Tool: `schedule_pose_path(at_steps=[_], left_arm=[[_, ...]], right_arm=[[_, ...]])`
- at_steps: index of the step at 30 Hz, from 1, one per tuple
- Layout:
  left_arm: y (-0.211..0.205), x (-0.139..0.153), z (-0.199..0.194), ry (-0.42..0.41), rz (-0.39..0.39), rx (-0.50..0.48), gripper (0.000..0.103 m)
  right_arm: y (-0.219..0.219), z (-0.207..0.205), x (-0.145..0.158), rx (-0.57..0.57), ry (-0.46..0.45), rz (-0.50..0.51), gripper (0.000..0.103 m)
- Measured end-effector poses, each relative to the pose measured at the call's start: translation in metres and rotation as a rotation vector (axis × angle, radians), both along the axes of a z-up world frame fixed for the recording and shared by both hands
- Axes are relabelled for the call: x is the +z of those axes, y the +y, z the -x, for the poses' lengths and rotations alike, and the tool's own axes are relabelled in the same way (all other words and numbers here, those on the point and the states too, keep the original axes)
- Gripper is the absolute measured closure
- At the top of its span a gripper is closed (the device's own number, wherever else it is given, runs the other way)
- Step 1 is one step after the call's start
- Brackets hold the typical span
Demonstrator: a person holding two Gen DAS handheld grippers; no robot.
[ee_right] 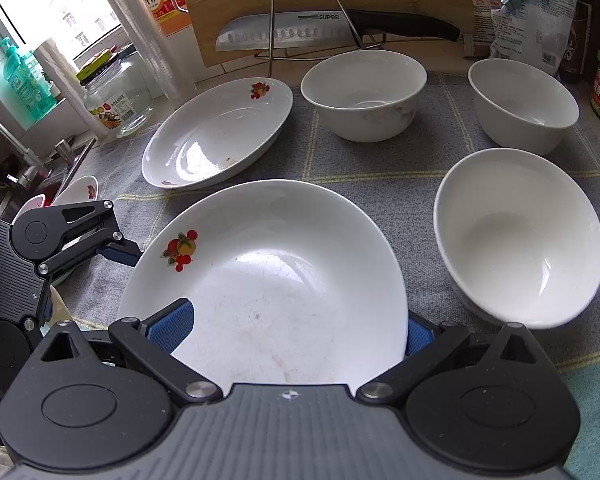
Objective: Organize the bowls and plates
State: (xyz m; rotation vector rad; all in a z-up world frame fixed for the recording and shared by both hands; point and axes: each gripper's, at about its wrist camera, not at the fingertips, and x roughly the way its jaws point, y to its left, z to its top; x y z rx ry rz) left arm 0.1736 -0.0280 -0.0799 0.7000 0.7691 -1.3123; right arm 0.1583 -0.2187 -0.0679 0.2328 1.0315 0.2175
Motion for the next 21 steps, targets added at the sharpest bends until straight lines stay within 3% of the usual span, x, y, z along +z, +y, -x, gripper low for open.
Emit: schedule_pose_path(at_steps=[21], left_arm=[[0.089, 0.025, 0.026, -0.054, 0.018, 0.211, 0.005]], right_arm=[[0.088, -0.013, 0.024, 0.195, -0.062, 0.008, 0.000]])
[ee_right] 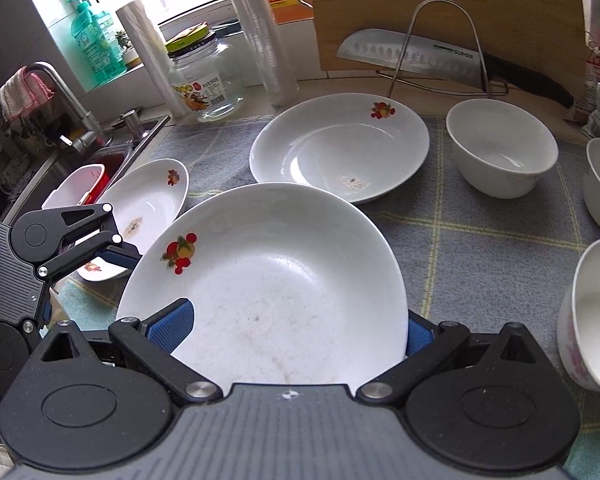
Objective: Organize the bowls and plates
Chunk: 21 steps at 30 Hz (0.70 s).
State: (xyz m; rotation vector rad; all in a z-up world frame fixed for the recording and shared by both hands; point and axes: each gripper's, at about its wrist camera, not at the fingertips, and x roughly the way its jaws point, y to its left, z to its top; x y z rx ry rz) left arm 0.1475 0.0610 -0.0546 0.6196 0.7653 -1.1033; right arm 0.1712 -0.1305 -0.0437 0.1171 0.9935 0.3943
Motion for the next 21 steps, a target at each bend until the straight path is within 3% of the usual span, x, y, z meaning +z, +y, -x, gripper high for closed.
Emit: schedule_pose_path(at_steps=[21], left_arm=[[0.111, 0.012, -0.017, -0.020, 0.008, 0.230, 0.005]], right_arm=[[0.118, -0.050, 0.009, 0.202, -0.030, -0.011, 0.000]])
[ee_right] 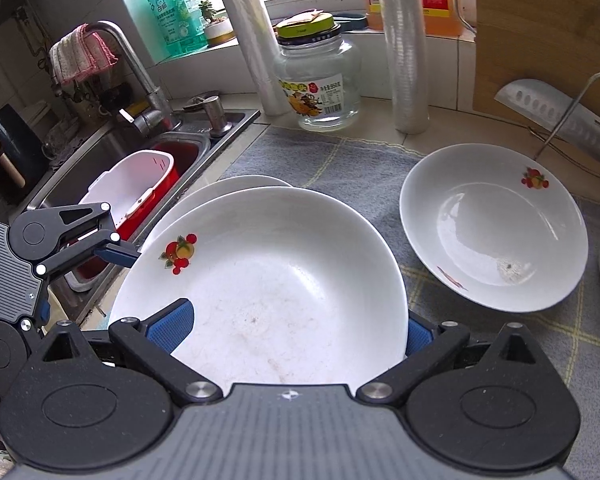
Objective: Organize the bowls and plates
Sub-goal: 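Lower the held flower-print plate onto the plate stack beside the sink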
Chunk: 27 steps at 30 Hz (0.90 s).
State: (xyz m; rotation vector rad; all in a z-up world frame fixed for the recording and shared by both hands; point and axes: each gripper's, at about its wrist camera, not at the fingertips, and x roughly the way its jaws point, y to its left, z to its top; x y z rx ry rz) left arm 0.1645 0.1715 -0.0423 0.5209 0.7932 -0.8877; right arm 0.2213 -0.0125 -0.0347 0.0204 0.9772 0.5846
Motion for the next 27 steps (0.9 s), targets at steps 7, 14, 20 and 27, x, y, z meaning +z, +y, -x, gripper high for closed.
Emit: schedule_pose_path(at_steps=[7, 14, 20, 27], left_arm=[[0.020, -0.004, -0.012, 0.007, 0.003, 0.041, 0.005], [0.034, -0.009, -0.018, 0.024, 0.005, 0.062, 0.005], [0.040, -0.014, -0.025, 0.038, 0.008, 0.073, 0.005], [0.045, -0.017, -0.034, 0.066, 0.024, 0.088, 0.005]], right_arm=[[0.028, -0.018, -0.003, 0.039, -0.003, 0.004, 0.000], [0.046, -0.029, -0.011, 0.062, 0.014, 0.015, 0.000], [0.055, -0.037, -0.018, 0.070, 0.029, 0.023, 0.000], [0.061, -0.046, -0.023, 0.073, 0.041, 0.032, 0.000]])
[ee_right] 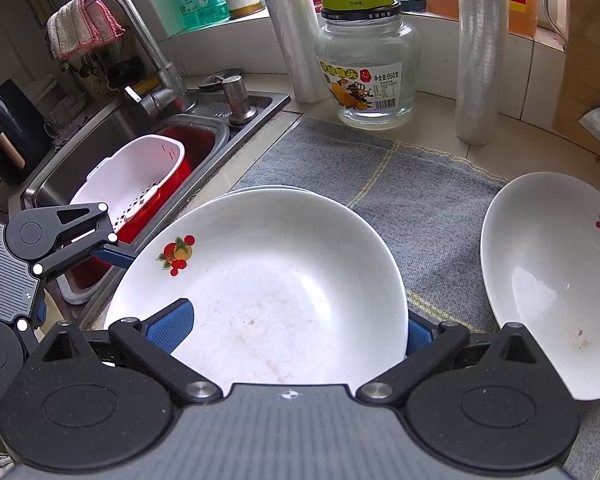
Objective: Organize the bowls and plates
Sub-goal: 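Lower the held flower-print plate onto the plate stack beside the sink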
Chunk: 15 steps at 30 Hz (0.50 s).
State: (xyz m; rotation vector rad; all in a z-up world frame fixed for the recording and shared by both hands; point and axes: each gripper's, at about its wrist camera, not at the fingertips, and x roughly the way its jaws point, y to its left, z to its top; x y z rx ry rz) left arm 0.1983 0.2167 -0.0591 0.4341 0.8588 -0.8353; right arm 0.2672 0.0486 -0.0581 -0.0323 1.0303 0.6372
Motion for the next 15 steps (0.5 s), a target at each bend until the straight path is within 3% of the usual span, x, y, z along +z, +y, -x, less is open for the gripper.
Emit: schedule_pose_path(at_steps=[15], left_arm=[[0.000, -0.004, -0.016, 0.099, -0.007, -0.003, 0.005]], right_arm=[[0.005, -0.008, -0.002, 0.001, 0.011, 0.022, 0.000]])
